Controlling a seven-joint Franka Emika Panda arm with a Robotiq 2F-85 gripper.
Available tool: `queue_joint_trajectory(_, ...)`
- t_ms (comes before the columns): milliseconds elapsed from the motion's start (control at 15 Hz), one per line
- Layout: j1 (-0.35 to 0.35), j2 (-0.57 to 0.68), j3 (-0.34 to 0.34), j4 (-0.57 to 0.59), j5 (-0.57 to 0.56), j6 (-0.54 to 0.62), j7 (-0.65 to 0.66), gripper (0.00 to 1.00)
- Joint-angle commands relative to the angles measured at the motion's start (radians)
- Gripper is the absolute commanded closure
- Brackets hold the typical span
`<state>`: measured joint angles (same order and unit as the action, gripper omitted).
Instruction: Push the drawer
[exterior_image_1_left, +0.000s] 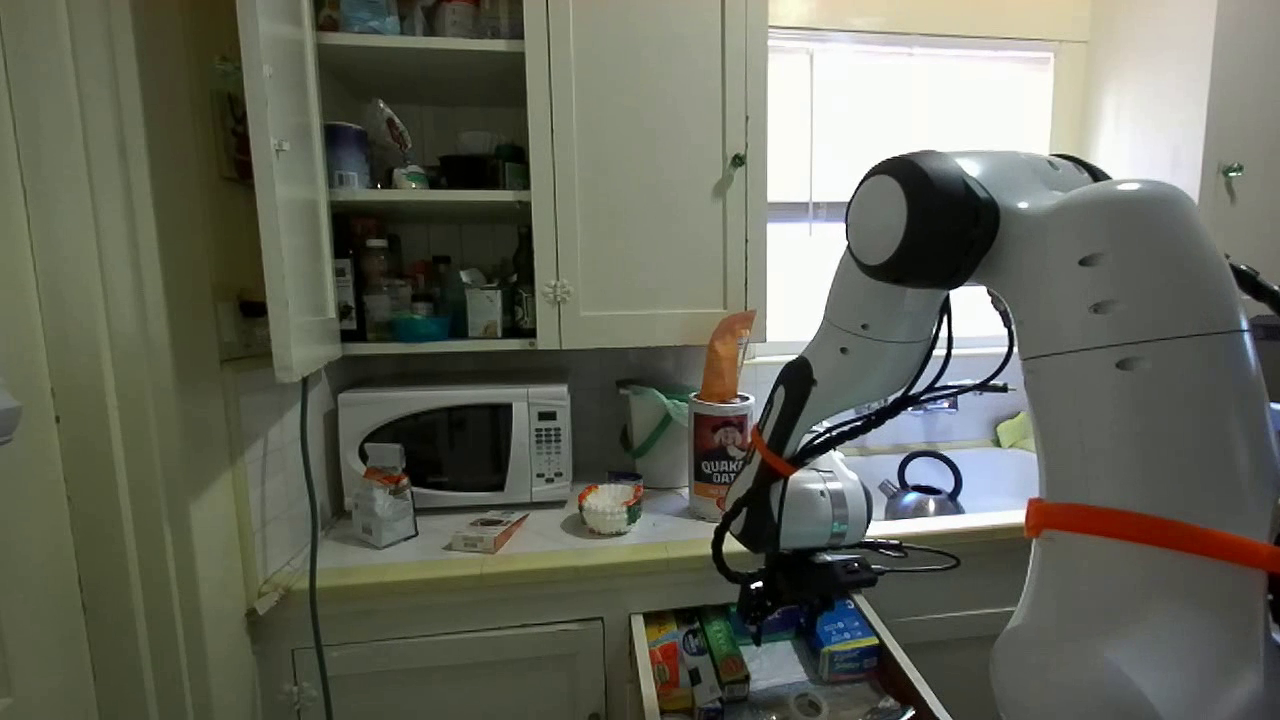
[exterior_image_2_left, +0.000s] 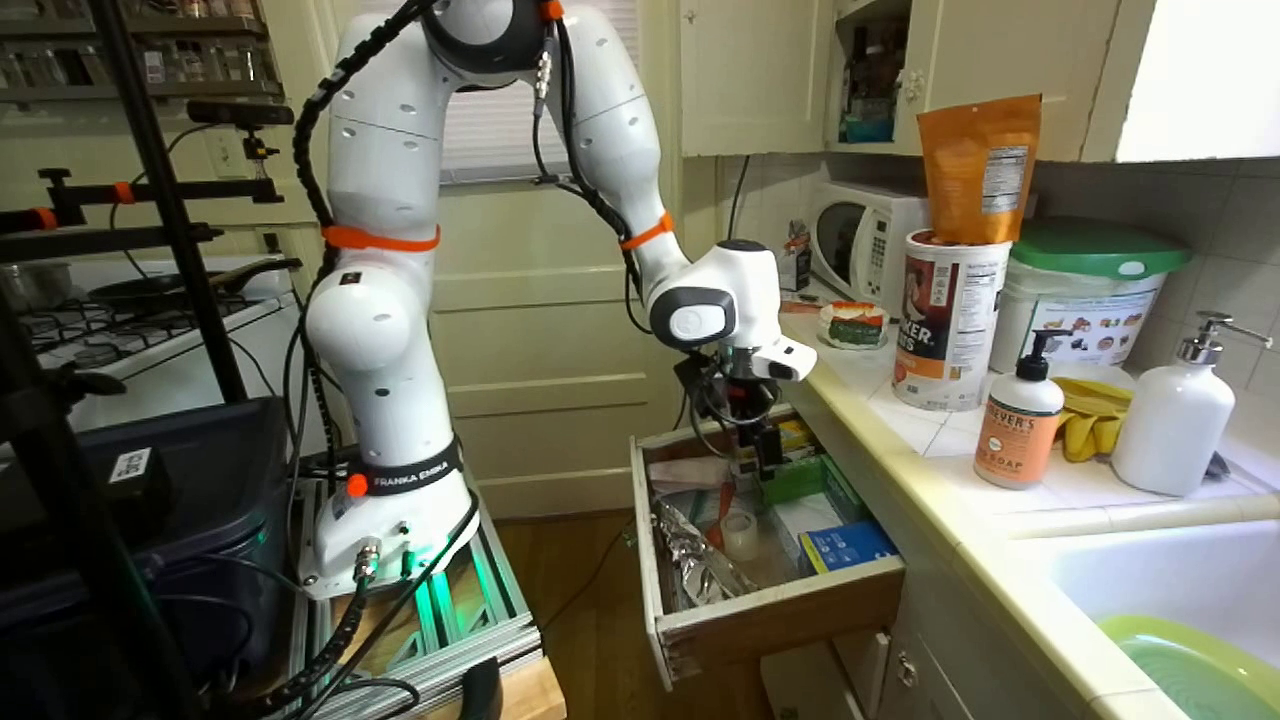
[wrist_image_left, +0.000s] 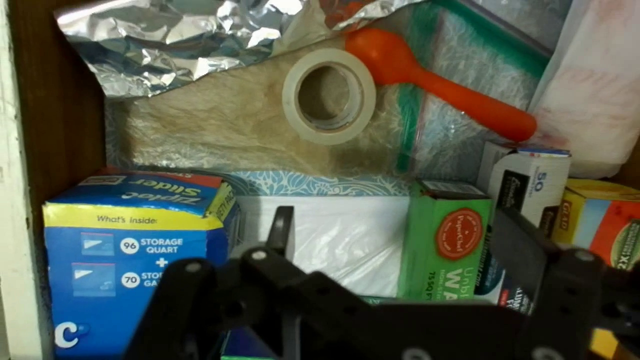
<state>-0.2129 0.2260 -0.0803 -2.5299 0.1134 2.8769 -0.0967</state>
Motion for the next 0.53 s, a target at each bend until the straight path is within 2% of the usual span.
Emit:
queue_joint_trajectory(0,0.031,-0.098,-0.018,-0.055,-0.004,-0.089,0.061,0.01)
queue_joint_trajectory(467,0.079,-0.219,-0.031,-0.126,-0.057,-0.177,0.204,0.0)
